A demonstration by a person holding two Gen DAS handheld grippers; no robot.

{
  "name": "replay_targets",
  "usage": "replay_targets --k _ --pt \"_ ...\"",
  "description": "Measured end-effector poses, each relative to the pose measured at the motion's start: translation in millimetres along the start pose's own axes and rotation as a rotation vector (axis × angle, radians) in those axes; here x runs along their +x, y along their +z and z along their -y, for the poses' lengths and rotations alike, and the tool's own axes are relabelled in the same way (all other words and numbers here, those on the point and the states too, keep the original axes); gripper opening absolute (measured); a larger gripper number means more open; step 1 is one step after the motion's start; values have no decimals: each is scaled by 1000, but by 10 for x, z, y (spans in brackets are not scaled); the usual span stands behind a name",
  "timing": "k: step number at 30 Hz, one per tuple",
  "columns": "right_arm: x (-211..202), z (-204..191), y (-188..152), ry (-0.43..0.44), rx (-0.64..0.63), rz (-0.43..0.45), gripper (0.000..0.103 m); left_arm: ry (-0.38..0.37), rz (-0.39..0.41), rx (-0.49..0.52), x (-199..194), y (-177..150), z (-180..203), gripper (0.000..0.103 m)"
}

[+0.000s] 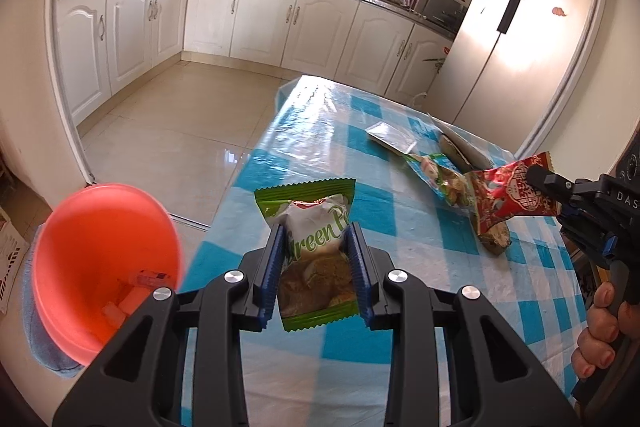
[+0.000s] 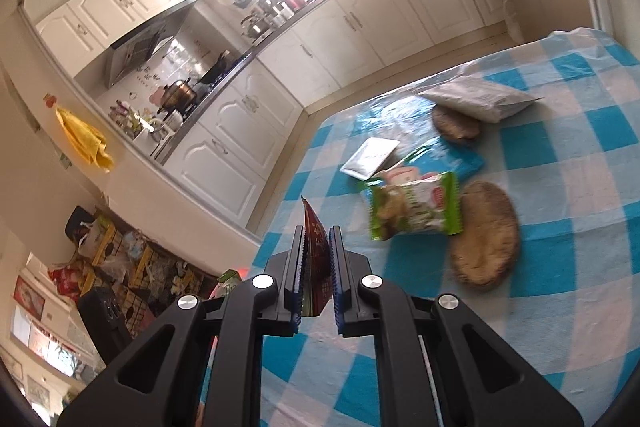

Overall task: Collect trash
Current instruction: 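Carry chip bag and red packet over the orange bucket and open both tools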

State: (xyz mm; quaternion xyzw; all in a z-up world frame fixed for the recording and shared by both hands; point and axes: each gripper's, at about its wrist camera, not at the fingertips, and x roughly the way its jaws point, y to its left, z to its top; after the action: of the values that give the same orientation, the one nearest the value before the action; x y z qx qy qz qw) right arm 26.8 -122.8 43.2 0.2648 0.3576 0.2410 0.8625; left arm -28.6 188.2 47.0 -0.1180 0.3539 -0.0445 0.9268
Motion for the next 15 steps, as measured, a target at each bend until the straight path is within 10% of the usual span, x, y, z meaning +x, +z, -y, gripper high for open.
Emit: replay_targets --k 15 --pt "681 -957 -208 96 -156 -145 13 115 36 -121 -296 -63 -842 34"
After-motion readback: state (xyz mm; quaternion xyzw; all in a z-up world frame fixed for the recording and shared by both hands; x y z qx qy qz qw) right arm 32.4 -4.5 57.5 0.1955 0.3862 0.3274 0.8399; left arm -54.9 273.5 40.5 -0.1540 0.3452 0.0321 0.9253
